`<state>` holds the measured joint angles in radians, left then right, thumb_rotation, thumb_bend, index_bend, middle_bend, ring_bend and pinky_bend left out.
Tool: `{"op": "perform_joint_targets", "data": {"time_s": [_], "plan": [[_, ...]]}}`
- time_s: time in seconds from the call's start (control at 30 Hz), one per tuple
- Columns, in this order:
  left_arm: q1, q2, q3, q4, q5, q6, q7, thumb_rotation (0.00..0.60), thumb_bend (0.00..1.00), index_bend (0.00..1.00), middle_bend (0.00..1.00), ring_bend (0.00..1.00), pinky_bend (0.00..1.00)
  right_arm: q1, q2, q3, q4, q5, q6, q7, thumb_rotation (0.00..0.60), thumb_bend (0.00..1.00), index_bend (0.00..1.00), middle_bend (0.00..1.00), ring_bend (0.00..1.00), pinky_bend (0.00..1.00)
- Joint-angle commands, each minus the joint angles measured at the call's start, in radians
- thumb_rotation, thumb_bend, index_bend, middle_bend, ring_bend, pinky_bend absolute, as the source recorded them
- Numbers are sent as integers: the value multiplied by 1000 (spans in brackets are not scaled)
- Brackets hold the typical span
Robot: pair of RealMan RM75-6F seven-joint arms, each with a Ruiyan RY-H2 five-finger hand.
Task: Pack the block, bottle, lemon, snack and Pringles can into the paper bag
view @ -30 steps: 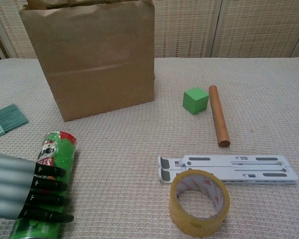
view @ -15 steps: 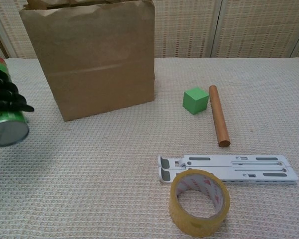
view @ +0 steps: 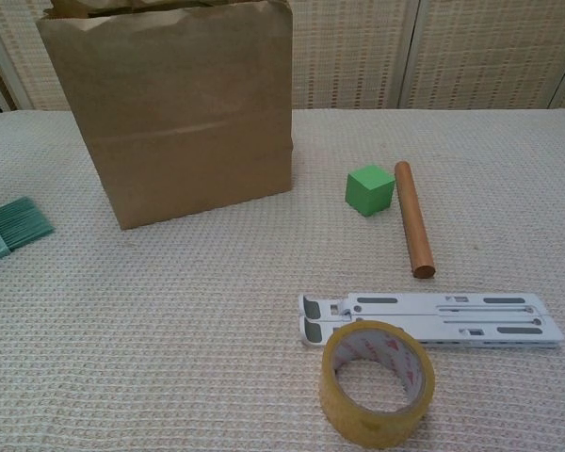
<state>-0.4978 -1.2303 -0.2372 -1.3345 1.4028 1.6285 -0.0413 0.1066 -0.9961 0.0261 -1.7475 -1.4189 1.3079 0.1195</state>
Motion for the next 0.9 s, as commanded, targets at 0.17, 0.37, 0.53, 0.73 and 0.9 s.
{"op": "perform_joint_targets", "data": {"time_s": [0.17,0.37,0.53,0.73,0.9], "plan": [[-32,-50,-178,-443,-199,-86,-103,600,641,663,701,649,774,1,4,-2,0,-5,-3,7,600,99,0,0,0,50],[-77,-88,-205,-451,-188,-101,-66,600,643,669,699,649,770,1,6,-4,1,-9,-3,10,600,100,0,0,0,50],[-189,-151,-255,-317,-141,-145,-20,600,642,675,699,649,766,1,12,-3,0,-7,-5,21,600,99,0,0,0,50],[-241,-197,-287,-285,-164,-178,-34,600,642,674,698,649,765,2,15,-2,-2,-5,-9,27,600,99,0,0,0,50],[-272,-231,-286,-280,-176,-205,-30,600,641,669,696,647,763,3,18,-1,-5,-1,-12,30,600,99,0,0,0,50]]}}
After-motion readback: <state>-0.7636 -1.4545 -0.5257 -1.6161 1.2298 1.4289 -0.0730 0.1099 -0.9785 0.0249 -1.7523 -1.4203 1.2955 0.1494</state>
